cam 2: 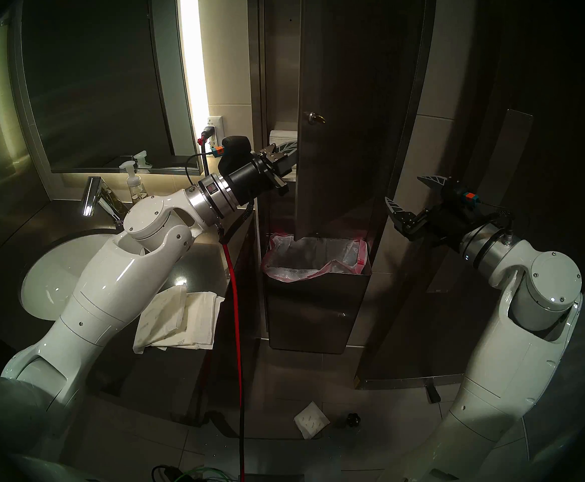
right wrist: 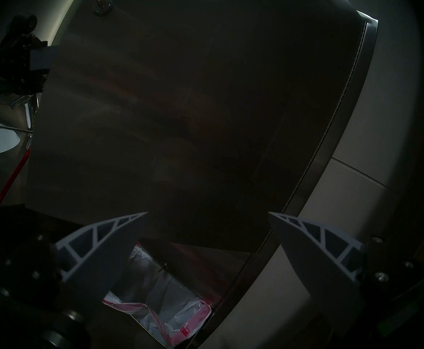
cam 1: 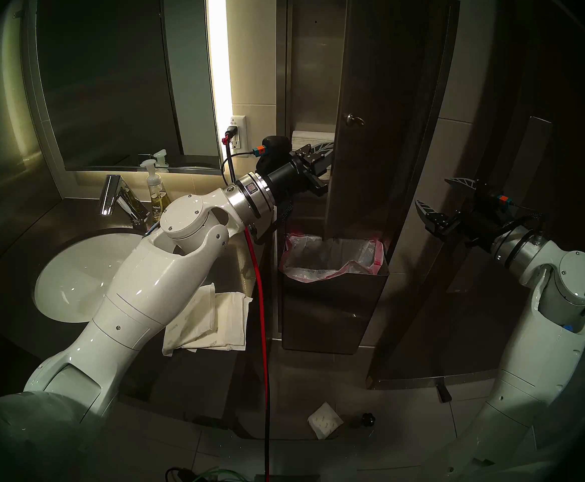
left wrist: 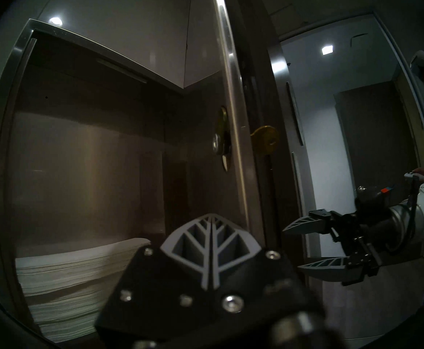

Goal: Twist key and open towel dispenser

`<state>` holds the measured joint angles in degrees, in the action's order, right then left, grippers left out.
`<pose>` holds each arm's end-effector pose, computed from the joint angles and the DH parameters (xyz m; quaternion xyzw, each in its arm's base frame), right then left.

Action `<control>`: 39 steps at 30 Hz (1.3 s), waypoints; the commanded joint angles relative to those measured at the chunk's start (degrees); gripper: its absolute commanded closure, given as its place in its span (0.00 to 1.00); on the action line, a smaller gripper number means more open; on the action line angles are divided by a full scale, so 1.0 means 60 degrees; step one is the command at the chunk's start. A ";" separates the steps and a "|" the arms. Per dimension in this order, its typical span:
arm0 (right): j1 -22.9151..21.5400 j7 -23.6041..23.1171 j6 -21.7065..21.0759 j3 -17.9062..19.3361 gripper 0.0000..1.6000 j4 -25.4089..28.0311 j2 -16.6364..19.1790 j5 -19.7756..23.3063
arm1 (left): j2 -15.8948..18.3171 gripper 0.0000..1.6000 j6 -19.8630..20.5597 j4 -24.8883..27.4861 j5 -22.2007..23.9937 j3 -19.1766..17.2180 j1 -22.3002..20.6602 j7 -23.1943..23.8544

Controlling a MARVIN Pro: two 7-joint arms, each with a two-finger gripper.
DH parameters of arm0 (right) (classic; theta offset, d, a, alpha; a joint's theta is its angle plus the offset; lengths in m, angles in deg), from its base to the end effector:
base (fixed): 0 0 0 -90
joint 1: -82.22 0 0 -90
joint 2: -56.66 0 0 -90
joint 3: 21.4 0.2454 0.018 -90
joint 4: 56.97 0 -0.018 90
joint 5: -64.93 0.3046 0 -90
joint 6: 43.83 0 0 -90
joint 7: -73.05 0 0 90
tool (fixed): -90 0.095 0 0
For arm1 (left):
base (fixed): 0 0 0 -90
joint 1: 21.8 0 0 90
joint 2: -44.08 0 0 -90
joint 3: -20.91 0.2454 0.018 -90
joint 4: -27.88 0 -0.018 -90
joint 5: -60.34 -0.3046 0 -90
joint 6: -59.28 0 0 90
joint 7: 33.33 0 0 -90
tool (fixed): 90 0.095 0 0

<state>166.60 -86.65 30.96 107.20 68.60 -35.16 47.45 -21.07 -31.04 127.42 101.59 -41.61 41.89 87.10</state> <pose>0.3115 -0.1338 -0.0670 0.6478 0.2857 0.7060 0.0202 0.4081 -0.1247 -0.0685 0.4658 -0.3227 0.7213 0.3984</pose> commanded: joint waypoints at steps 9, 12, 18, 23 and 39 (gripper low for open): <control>-0.0061 0.0016 0.0017 -0.0026 0.00 0.0089 0.0002 0.0023 | -0.0427 1.00 0.0232 0.0755 0.0149 0.0224 0.0269 -0.0448; -0.0061 0.0017 0.0017 -0.0026 0.00 0.0089 0.0003 0.0023 | -0.0465 1.00 0.0223 0.0695 0.0135 0.0236 0.0225 -0.0463; -0.0060 0.0017 0.0016 -0.0026 0.00 0.0089 0.0003 0.0024 | -0.0584 1.00 0.0173 0.0565 0.0116 0.0295 0.0135 -0.0494; -0.0060 0.0018 0.0016 -0.0027 0.00 0.0089 0.0004 0.0025 | -0.0657 1.00 0.0122 0.0483 0.0116 0.0350 0.0095 -0.0474; 0.0099 0.0080 0.0089 0.0254 1.00 -0.0070 -0.0084 0.0119 | -0.0678 1.00 0.0100 0.0546 -0.0008 0.0347 0.0154 -0.0623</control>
<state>166.60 -86.42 31.01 107.60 68.48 -35.22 47.70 -24.75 -30.12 130.00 102.03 -39.31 43.58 83.87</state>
